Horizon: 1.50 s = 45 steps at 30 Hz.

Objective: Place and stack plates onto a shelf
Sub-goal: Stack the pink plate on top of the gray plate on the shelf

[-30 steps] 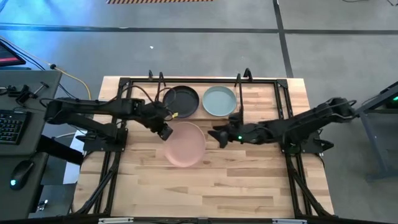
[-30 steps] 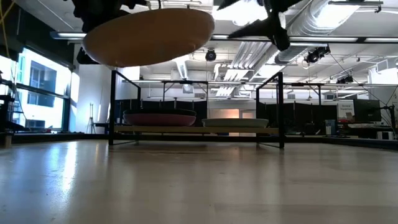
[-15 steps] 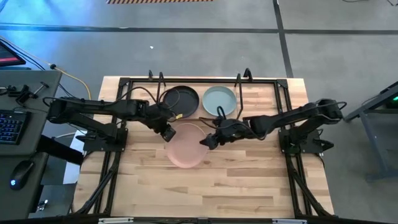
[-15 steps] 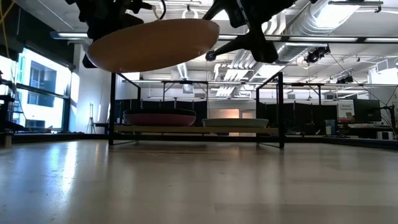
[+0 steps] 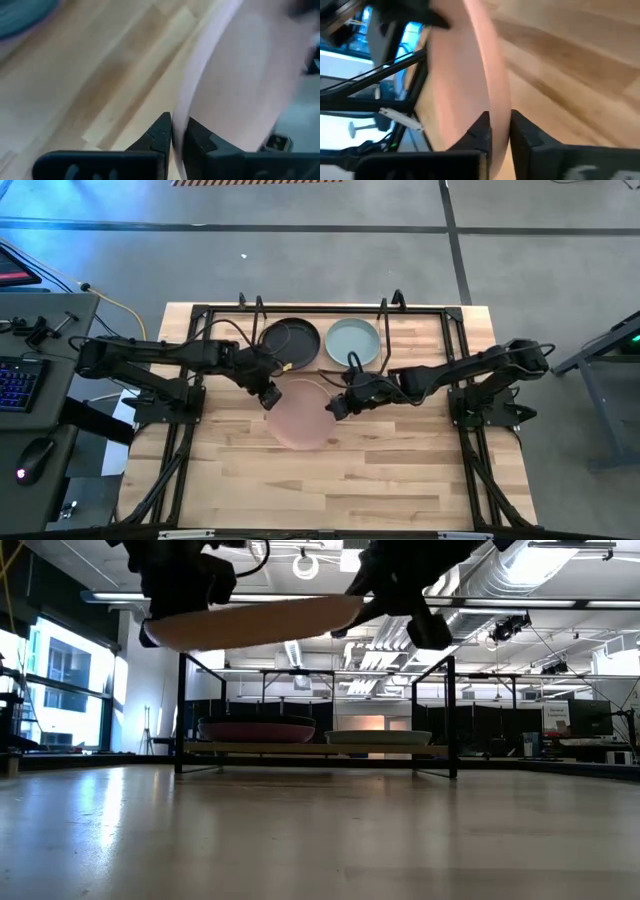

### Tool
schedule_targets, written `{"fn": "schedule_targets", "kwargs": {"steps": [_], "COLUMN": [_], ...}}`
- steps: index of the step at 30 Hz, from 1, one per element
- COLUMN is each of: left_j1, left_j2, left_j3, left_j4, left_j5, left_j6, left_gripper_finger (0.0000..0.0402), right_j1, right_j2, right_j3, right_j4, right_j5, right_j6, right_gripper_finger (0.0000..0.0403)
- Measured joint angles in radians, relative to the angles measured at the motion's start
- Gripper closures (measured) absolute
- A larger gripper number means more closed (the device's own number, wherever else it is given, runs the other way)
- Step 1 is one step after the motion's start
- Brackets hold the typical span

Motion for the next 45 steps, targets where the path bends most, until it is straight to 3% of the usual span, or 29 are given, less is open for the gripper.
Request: {"fn": "schedule_targets", "kwargs": {"steps": [5, 10, 13, 17, 23, 30, 33, 39, 45], "left_j1": [0.035, 0.104, 0.141, 0.148, 0.094, 0.024, 0.016, 0.016, 0.016], "left_j2": [-0.03, -0.098, -0.146, -0.244, -0.467, -0.682, -0.708, -0.68, -0.651], "left_j3": [0.011, 0.126, 0.225, 0.316, 0.253, 0.01, -0.055, -0.078, -0.078], "left_j4": [-0.008, -0.174, -0.323, -0.456, -0.3, -0.008, 0.067, 0.088, 0.1], "left_j5": [0.073, 0.109, 0.046, -0.126, -0.324, -0.403, -0.403, -0.382, -0.333], "left_j6": [0.049, 0.143, 0.202, 0.221, 0.224, 0.182, 0.167, 0.165, 0.157], "left_gripper_finger": [0.035, 0.0329, 0.0327, 0.0326, 0.0331, 0.0372, 0.0395, 0.0401, 0.0401], "right_j1": [-0.016, -0.051, -0.075, -0.099, -0.098, -0.101, -0.151, -0.375, -0.563], "right_j2": [-0.029, -0.106, -0.182, -0.294, -0.43, -0.478, -0.508, -0.633, -0.72], "right_j3": [0.001, 0.001, 0.002, 0.001, 0.001, 0.001, 0.0, 0.001, 0.001], "right_j4": [-0.045, -0.168, -0.258, -0.374, -0.459, -0.495, -0.496, -0.507, -0.738], "right_j5": [-0.008, -0.009, -0.007, 0.07, 0.178, 0.247, 0.291, 0.522, 0.718], "right_j6": [-0.017, -0.057, -0.087, -0.101, -0.1, -0.1, -0.119, -0.212, -0.153], "right_gripper_finger": [0.0381, 0.0397, 0.0401, 0.0402, 0.0403, 0.0403, 0.0403, 0.0403, 0.0403]}}
